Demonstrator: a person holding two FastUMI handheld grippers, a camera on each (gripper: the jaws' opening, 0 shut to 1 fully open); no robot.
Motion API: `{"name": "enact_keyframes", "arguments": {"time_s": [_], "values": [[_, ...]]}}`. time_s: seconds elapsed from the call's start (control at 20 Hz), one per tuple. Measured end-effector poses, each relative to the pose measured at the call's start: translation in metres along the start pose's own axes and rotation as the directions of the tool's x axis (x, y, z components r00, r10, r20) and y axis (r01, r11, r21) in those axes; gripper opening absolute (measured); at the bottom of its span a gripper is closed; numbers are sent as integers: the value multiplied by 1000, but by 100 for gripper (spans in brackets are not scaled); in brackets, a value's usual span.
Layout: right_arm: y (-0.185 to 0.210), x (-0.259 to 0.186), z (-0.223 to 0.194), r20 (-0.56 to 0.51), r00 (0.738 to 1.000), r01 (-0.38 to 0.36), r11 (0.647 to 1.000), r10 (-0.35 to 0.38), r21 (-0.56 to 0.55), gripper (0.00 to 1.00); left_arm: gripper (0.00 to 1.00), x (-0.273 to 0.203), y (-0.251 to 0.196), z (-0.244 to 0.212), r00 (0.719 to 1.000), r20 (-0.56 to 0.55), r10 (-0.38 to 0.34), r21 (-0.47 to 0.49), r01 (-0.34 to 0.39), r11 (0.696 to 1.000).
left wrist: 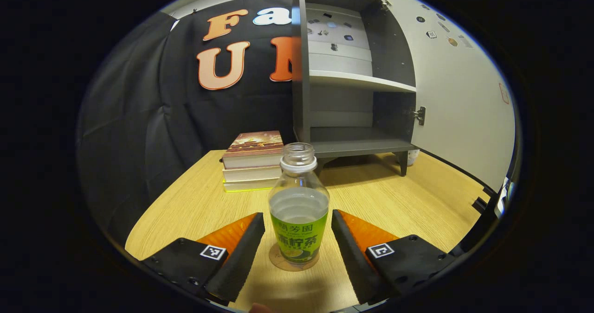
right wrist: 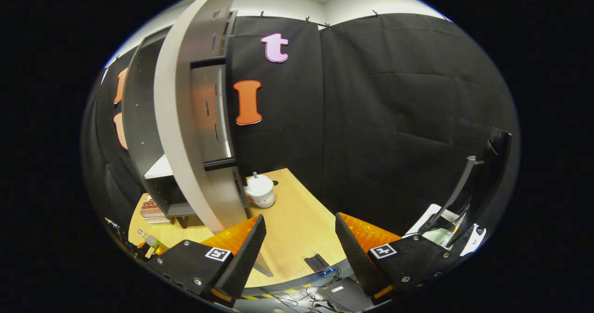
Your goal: Open the cabinet door with the right hand, grasp the bottle in the cabinet with the left hand and place it on the coaster, then close the cabinet door with the right hand.
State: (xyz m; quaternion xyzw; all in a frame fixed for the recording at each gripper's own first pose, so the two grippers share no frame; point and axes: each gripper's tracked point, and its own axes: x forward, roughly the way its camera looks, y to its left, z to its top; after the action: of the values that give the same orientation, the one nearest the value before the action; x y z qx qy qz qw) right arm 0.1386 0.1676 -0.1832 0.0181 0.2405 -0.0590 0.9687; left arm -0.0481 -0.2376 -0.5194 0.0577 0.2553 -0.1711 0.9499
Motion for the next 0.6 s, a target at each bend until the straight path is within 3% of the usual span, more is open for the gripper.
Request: {"name": "enact_keyframes", "arguments": {"time_s": [0.15, 0.2, 0.25, 0.55, 0.6], "values": [[7, 8, -3, -4, 1000, -15, 1000, 15, 6, 92, 95, -14, 10, 9, 1000, 13, 13, -12, -13, 1000], [11, 7, -2, -1, 1000, -30, 1000, 30, 3, 97, 95, -20, 12, 12, 1000, 19, 15, -21, -15, 1000], [12, 6, 0, 3, 999, -37, 999, 37, -7, 90, 95, -26, 13, 17, 1000, 24, 17, -31, -16, 999], [13, 2, 1, 21, 999, -31, 999, 32, -35, 88, 95, -73, 32, 62, 996, 79, 38, -69, -32, 997], [14, 2, 0, 20, 999, -37, 999, 37, -26, 97, 95, -82, 37, 71, 995, 93, 44, -71, -37, 997]]}}
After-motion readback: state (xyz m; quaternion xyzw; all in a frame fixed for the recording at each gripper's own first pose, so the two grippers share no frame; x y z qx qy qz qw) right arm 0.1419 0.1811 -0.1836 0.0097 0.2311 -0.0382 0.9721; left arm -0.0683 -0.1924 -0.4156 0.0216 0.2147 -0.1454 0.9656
